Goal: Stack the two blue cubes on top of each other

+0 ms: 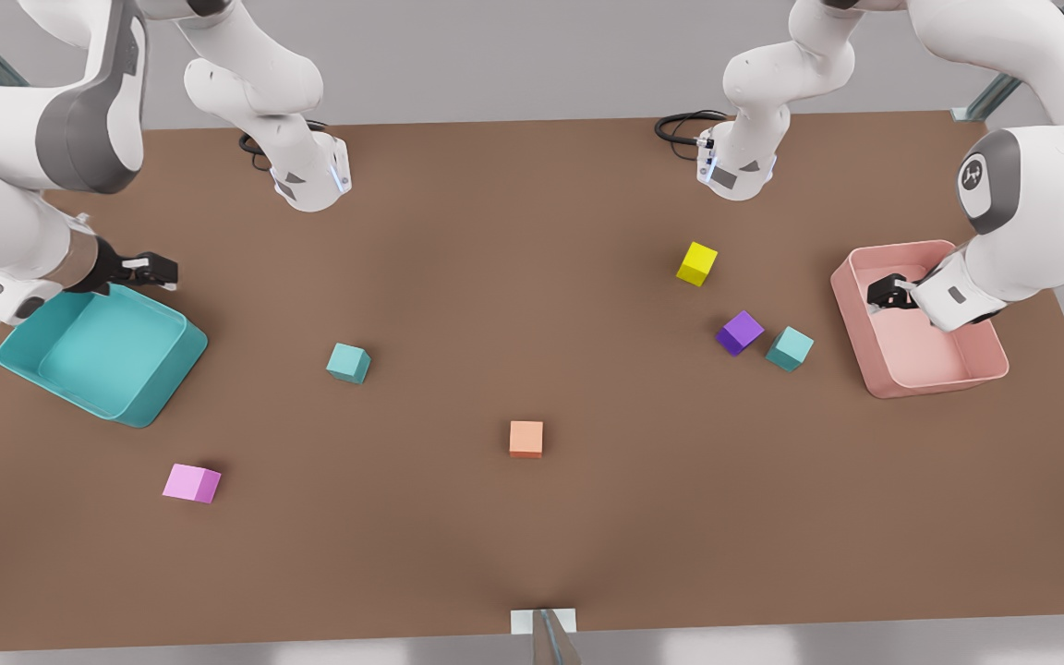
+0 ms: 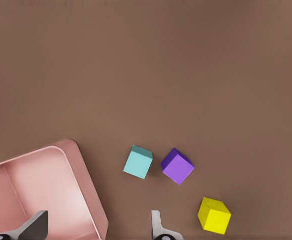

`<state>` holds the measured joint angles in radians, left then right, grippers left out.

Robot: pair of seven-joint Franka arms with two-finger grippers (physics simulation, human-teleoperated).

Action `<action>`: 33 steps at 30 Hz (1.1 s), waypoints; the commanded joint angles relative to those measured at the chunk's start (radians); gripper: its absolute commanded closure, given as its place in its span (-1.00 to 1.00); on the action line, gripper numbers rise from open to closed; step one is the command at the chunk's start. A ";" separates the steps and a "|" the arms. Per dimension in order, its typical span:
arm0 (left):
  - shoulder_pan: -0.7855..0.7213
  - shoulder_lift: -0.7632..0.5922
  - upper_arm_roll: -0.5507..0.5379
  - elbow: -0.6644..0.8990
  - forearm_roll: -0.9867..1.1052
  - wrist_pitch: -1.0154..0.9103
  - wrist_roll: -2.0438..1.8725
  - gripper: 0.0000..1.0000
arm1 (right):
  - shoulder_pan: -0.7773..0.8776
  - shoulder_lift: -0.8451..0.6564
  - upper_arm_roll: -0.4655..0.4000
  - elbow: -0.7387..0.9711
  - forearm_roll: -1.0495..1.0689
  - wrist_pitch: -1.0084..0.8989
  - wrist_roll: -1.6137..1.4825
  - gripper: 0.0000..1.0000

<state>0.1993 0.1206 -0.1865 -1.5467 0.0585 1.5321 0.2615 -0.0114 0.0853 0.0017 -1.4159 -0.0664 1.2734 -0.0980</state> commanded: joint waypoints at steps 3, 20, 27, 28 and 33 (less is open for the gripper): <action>0.002 -0.001 -0.001 -0.001 0.000 0.000 -0.008 -1.00 | 0.001 0.028 0.000 0.005 0.002 0.007 0.021 -1.00; -0.008 0.001 -0.005 0.000 -0.003 -0.015 -0.022 -1.00 | 0.169 0.344 -0.029 -0.291 0.146 0.512 0.684 -1.00; -0.011 0.008 -0.005 -0.001 -0.002 -0.014 -0.022 -1.00 | 0.180 0.300 -0.031 -0.454 0.175 0.767 0.844 -1.00; -0.011 0.008 -0.005 0.000 -0.002 -0.014 -0.019 -1.00 | 0.185 0.300 -0.031 -0.469 0.175 0.800 0.844 -1.00; -0.008 0.017 -0.005 -0.001 -0.003 -0.014 -0.021 -1.00 | 0.189 0.317 -0.029 -0.495 0.174 0.871 0.787 -1.00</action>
<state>0.1894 0.1393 -0.1911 -1.5474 0.0562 1.5187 0.2464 0.1775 0.4007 -0.0279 -1.9099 0.1077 2.0369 0.4962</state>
